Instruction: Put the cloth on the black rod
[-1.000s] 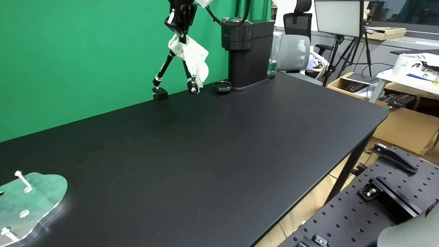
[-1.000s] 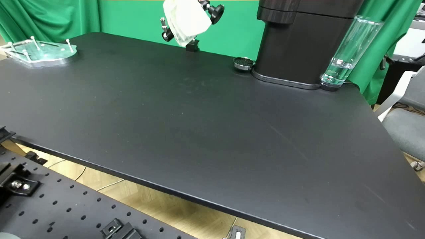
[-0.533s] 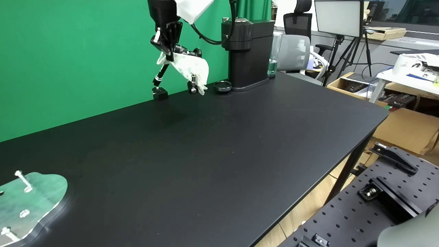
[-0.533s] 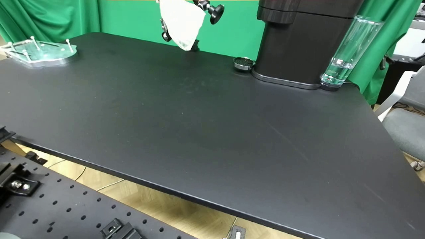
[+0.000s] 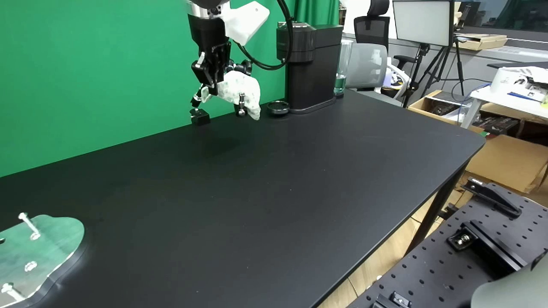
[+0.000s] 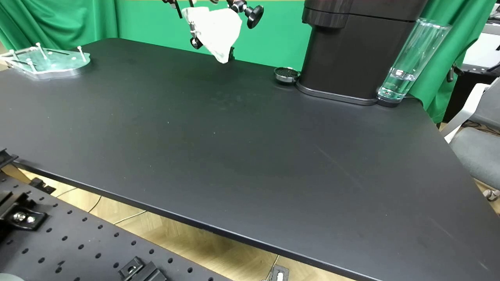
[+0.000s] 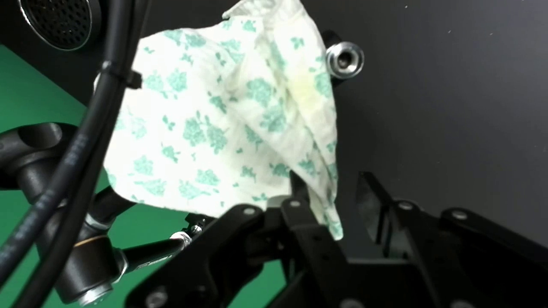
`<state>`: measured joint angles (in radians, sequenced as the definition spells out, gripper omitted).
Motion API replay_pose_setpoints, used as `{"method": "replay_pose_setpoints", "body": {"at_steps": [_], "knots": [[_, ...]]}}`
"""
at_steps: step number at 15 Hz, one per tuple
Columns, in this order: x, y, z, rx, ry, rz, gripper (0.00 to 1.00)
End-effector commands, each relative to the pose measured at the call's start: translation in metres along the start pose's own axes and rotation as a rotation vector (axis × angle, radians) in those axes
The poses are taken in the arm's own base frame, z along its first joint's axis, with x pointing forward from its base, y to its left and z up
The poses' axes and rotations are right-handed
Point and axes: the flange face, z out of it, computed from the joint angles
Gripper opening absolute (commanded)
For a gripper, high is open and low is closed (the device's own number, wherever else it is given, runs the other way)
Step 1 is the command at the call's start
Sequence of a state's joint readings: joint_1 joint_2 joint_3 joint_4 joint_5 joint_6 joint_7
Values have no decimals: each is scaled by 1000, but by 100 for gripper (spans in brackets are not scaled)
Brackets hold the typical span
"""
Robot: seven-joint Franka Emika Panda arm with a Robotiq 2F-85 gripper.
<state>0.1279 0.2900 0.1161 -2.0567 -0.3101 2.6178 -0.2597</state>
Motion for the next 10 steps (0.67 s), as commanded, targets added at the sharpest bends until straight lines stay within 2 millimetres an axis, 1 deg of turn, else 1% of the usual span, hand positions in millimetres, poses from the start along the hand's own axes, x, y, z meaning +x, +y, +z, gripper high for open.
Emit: {"method": "replay_pose_setpoints", "body": {"at_steps": [1,4,5,6,7,10], "knots": [[1,6,-5,-1,-10,-3,67],[1,8,-6,-9,-9,-10,88],[2,8,-8,-13,-9,-16,95],[3,9,-10,-18,-6,-19,99],[4,10,-13,-28,-1,-24,100],[10,14,-25,-60,14,-41,100]]}}
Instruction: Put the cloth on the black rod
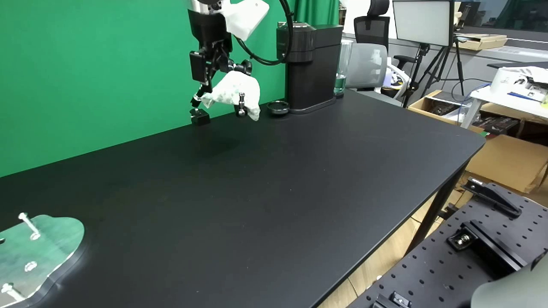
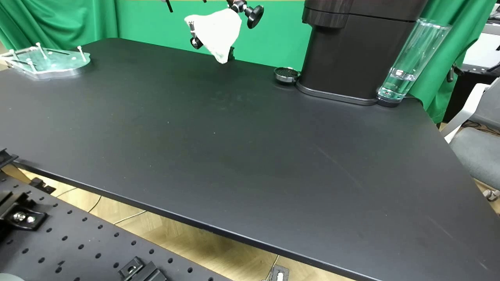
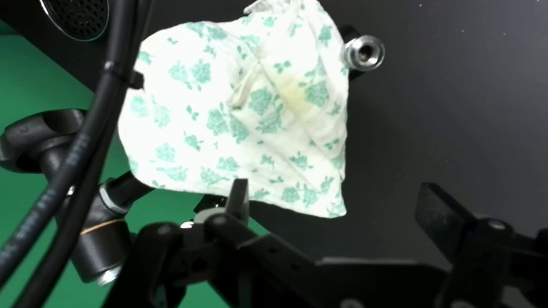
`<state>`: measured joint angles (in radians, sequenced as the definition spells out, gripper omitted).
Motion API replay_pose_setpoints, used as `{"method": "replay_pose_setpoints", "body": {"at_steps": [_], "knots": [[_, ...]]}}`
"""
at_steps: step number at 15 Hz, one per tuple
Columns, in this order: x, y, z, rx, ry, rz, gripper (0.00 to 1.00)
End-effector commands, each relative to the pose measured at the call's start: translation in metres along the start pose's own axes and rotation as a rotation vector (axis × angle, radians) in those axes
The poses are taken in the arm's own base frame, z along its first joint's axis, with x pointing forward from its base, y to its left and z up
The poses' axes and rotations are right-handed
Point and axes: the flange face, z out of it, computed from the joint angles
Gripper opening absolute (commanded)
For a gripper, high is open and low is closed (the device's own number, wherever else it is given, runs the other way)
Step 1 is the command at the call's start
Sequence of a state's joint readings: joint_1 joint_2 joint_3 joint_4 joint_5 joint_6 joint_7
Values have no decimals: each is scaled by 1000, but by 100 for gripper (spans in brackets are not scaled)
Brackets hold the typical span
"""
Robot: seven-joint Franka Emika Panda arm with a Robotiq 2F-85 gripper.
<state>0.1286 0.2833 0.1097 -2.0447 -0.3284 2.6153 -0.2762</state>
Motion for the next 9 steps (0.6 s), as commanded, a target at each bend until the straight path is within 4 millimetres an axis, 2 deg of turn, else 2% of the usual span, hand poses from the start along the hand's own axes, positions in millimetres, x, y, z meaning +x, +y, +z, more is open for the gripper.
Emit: {"method": "replay_pose_setpoints", "body": {"at_steps": [1,3,9], "knots": [[11,6,-25,-49,7,-22,100],[14,1,-31,-7,-22,-34,100],[4,-28,-50,172,-145,-96,100]]}}
